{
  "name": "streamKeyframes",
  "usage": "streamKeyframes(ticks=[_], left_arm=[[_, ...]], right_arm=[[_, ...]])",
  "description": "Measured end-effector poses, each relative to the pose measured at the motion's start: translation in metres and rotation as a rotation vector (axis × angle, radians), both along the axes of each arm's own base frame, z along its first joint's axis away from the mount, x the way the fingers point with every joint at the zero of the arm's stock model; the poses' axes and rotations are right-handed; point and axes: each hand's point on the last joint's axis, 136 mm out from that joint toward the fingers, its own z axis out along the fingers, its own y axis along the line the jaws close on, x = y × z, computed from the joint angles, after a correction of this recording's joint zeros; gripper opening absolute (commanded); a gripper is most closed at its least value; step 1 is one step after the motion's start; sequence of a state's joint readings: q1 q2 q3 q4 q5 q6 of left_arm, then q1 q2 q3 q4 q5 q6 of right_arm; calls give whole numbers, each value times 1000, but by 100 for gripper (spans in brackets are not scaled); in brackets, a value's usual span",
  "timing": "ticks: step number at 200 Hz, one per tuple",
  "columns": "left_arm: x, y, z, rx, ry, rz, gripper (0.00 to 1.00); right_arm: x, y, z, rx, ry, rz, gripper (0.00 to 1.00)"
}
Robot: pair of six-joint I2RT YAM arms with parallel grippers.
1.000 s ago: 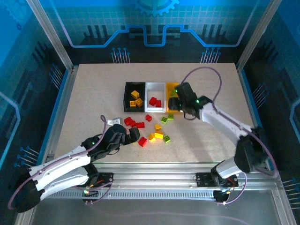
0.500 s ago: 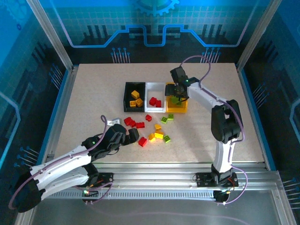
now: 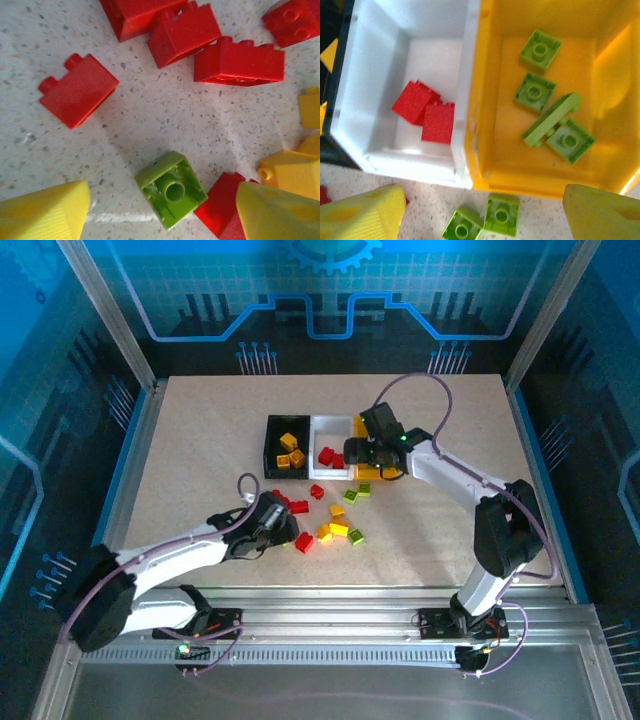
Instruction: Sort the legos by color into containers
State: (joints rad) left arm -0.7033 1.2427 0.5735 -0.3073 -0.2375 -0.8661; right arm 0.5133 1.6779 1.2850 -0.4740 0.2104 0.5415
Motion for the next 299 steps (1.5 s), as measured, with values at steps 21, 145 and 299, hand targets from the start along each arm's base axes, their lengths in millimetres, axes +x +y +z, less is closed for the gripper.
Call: streamKeyframes(ticks=[21,145,299], left_arm=[[6,-4,-9,11,23,3,73],[6,-9,-29,95,111,-14,41],[127,-142,115,-19,-221,-199,35]], right_arm=[[-12,-4,-6,-2,8,5,83],[-26,-22,-11,10,-14,-15,83],[-76,-76,-12,69,-49,-150,84]])
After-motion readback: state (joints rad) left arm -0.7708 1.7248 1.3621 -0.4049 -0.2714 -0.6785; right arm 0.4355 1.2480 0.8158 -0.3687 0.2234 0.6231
